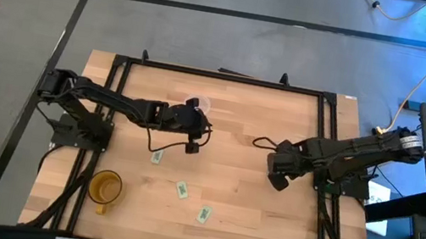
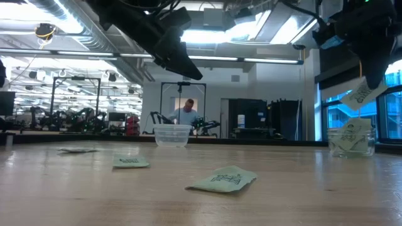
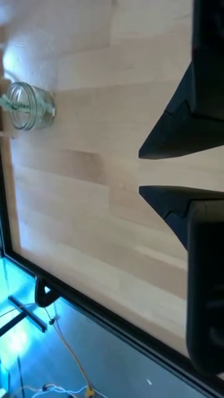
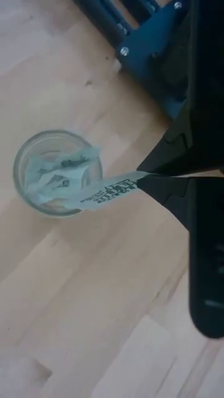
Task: Pick and place Stevia / Truvia into bins
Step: Put the stevia packet into the transparent container
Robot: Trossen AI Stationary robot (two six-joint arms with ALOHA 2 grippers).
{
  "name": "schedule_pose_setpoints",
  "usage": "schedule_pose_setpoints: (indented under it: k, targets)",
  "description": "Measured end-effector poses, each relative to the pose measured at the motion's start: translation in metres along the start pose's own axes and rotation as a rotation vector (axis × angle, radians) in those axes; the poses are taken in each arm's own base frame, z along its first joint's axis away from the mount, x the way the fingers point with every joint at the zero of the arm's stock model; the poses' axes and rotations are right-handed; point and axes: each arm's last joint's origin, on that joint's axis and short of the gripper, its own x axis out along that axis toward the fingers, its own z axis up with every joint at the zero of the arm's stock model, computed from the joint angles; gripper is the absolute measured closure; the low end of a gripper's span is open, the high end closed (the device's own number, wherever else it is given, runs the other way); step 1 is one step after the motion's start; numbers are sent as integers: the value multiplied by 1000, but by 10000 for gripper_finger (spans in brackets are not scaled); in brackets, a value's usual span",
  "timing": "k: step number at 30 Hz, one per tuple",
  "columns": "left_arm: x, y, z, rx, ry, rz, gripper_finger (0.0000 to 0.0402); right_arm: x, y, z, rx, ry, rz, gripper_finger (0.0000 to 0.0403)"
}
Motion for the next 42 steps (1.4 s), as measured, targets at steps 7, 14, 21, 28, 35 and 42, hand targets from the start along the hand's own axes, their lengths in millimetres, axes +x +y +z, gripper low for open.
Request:
schedule_pose_setpoints:
  k: [7,14,21,28,35,42]
  targets:
    - [0,0,0,0,1,1,329,17,10,6,-31,16,-118,403]
    - [0,0,0,-1,0,0,330,28,14,15,-28,42,-175,403]
    - [0,-1,0,-26,-2,-52,334,39,17,30,-69,46,-158,403]
    - [0,-1,0,-26,-1,-52,335,47,17,39,-115,90,-165,403]
    - [0,-1,0,-26,2,-52,336,53,20,40,-135,135,-161,403]
    - [0,-1,0,-25,3,-52,333,53,20,40,-130,135,-158,397]
